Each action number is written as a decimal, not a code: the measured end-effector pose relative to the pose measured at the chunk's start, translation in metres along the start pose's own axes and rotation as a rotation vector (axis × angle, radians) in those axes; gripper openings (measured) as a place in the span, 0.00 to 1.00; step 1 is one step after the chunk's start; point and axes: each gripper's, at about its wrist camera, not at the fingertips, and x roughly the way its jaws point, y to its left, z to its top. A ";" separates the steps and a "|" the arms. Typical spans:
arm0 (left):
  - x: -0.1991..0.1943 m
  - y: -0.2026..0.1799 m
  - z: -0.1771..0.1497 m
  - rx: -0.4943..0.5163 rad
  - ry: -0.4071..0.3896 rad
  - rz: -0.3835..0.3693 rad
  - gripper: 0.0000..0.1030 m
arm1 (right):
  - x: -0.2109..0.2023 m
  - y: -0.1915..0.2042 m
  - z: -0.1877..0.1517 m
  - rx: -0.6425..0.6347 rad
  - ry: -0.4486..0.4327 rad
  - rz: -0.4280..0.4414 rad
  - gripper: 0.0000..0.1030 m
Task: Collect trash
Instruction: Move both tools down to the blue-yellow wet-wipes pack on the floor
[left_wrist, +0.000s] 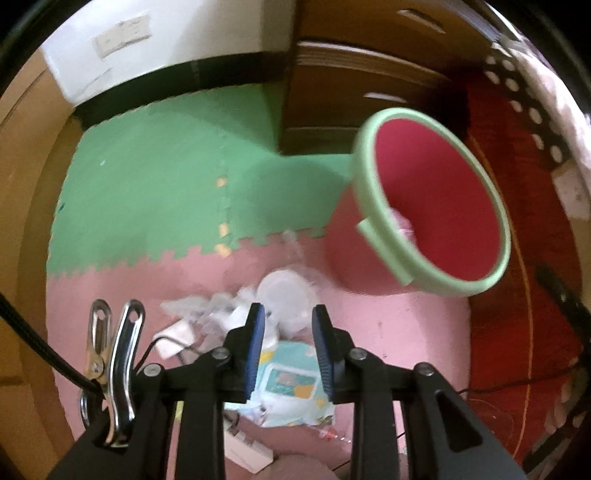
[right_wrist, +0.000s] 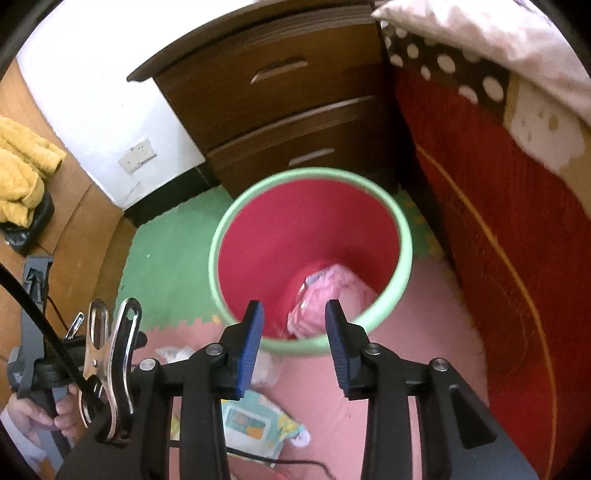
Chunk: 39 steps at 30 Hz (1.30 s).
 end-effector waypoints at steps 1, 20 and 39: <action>0.002 0.006 -0.004 -0.016 0.006 0.004 0.27 | 0.001 0.000 -0.005 0.000 0.008 0.003 0.35; 0.072 0.070 -0.132 -0.051 0.058 0.048 0.32 | 0.055 0.000 -0.182 0.071 0.148 0.048 0.46; 0.146 0.069 -0.148 0.022 0.151 -0.005 0.42 | 0.118 0.000 -0.254 0.202 0.316 0.042 0.51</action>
